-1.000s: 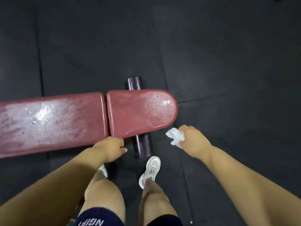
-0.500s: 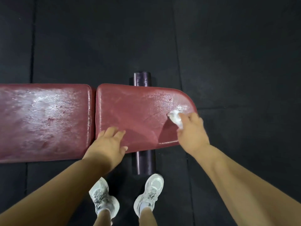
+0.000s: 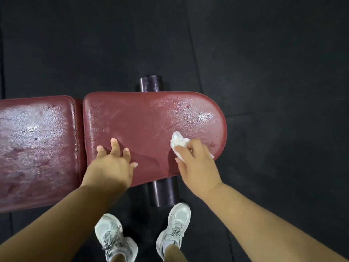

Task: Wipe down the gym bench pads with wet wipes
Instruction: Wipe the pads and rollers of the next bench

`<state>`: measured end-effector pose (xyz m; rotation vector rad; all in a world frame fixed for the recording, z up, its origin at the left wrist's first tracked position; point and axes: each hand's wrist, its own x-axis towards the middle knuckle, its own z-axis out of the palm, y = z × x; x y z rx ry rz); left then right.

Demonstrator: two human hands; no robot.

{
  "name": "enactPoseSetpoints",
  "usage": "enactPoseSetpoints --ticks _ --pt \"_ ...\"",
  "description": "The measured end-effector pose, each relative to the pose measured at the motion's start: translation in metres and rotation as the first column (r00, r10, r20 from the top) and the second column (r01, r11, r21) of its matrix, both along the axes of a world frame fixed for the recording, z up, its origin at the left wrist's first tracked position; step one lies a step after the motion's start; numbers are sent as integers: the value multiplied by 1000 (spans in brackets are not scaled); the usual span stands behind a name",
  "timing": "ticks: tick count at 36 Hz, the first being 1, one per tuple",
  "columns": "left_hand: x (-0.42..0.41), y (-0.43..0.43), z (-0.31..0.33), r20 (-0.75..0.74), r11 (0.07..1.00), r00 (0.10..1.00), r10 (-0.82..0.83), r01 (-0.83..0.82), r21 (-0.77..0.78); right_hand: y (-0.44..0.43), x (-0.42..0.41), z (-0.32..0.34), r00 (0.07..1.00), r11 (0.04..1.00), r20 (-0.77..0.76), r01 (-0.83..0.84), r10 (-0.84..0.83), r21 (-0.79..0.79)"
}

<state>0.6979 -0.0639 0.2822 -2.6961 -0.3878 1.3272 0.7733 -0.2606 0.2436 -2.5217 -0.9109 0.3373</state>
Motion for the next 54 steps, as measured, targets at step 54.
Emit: enactPoseSetpoints --ticks 54 --pt "-33 46 -38 689 976 700 187 -55 -210 103 84 -26 857 859 60 507 -511 76"
